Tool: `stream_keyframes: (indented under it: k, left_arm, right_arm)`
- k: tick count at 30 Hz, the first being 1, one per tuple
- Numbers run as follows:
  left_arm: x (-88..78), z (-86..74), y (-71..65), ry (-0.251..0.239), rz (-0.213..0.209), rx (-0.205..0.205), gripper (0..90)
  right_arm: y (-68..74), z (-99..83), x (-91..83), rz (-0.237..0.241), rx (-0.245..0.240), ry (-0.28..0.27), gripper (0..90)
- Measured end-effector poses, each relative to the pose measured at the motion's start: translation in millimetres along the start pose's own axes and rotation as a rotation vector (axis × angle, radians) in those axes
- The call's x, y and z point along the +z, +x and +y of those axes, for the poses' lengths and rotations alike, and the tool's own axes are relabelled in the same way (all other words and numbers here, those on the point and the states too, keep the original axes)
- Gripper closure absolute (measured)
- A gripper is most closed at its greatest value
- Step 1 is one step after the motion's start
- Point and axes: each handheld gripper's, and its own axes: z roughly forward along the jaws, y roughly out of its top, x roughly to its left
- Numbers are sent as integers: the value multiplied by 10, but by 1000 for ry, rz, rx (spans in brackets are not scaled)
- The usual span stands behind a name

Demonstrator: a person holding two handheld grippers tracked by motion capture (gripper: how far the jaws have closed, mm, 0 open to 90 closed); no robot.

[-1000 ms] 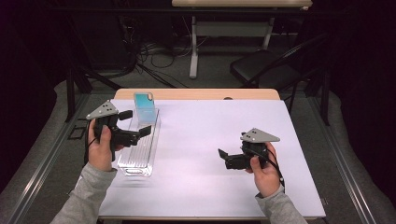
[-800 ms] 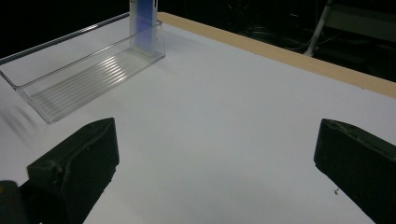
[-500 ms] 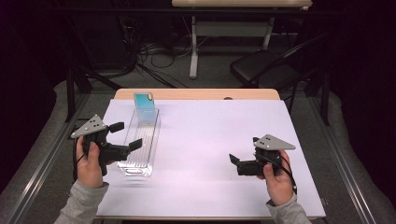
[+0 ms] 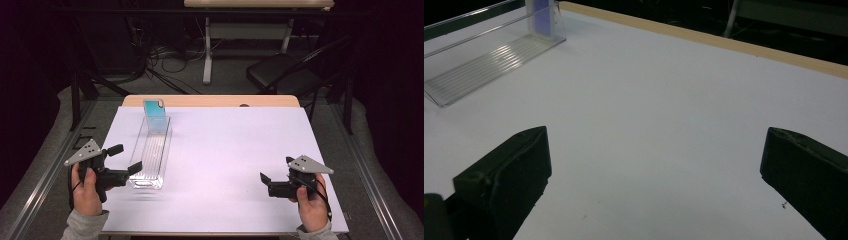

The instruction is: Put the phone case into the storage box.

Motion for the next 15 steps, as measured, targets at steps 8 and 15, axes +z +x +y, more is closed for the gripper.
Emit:
stream_keyframes:
  k: [8, 15]
  left_arm:
    - [-116, -272, 72, -18, 11, -9, 4]
    - [-161, -407, 96, -16, 36, -7, 4]
  right_arm:
    - [-76, -200, -116, -30, 14, 12, 0]
    - [-91, -359, -178, -51, 6, 2, 0]
